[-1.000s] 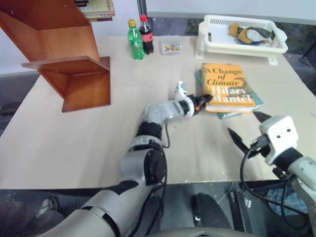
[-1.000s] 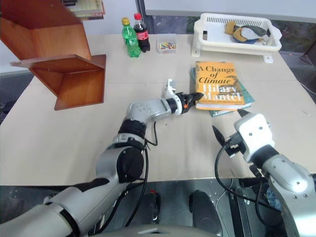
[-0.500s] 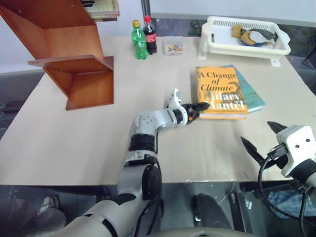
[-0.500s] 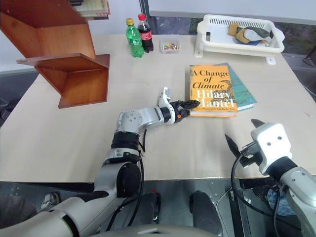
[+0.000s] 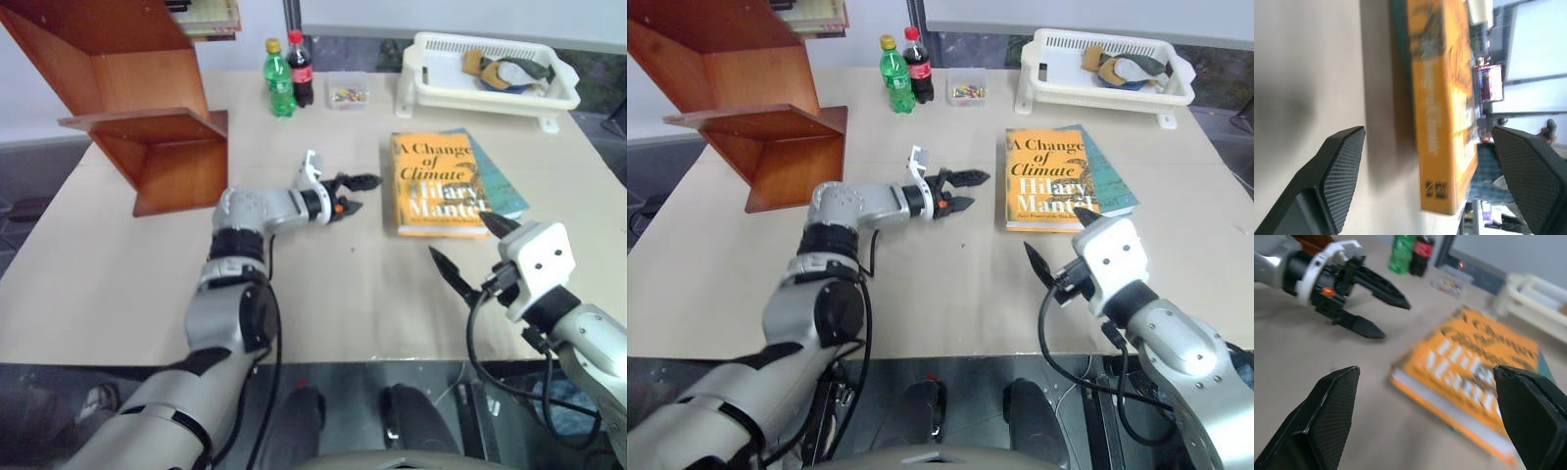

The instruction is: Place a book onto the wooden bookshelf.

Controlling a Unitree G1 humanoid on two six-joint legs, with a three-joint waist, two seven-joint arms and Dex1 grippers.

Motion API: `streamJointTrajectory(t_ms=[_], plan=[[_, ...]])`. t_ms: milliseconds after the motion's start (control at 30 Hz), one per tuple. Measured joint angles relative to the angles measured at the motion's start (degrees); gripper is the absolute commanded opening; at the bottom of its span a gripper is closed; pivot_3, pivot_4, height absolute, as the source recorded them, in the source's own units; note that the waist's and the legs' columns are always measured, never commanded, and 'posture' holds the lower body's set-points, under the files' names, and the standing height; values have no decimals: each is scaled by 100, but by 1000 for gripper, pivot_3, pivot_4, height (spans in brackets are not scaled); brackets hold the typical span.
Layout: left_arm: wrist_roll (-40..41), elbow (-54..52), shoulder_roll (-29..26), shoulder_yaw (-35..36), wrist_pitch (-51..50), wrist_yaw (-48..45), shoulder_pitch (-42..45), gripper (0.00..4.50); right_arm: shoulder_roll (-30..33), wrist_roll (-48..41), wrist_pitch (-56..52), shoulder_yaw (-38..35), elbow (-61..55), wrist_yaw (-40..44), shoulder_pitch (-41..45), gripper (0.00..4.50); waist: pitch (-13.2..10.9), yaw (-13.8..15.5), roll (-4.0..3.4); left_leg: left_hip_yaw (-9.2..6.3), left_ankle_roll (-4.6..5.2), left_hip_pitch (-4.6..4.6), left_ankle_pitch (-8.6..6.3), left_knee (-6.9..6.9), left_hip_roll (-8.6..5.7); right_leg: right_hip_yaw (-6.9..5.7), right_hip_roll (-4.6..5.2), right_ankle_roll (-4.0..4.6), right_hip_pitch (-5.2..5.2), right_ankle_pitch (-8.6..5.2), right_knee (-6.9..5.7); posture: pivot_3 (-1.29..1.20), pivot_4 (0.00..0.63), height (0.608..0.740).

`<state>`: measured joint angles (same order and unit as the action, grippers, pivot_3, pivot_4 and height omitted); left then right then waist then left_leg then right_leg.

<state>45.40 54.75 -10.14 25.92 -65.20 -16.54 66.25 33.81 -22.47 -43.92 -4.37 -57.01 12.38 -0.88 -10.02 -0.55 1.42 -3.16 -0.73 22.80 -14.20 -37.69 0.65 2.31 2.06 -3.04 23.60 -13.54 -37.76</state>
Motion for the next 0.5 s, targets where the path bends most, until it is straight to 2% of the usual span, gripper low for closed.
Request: streamJointTrajectory(t_ms=[200, 300, 500], plan=[[-620, 1580, 147, -42, 1132, -926, 503, 4415, -91, 288, -64, 314, 241, -46, 400, 4500, 0, -18, 0, -5, -1, 6, 0, 6, -2, -6, 5, 0, 3, -2, 7, 0, 150, 740], [-932, 1932, 403, -121, 1589, -1100, 559, 4415, -122, 360, -76, 373, 258, -44, 543, 4500, 0, -19, 0, -5, 0, 7, 0, 8, -2, -6, 5, -1, 5, -2, 6, 0, 150, 740], [-1267, 2151, 583, -58, 2281, -1201, 682, 4415, -261, 470, -136, 378, 246, -84, 558, 4500, 0, -34, 0, -6, 1, 4, 0, 8, -1, -5, 4, -1, 6, -2, -1, 0, 150, 740]])
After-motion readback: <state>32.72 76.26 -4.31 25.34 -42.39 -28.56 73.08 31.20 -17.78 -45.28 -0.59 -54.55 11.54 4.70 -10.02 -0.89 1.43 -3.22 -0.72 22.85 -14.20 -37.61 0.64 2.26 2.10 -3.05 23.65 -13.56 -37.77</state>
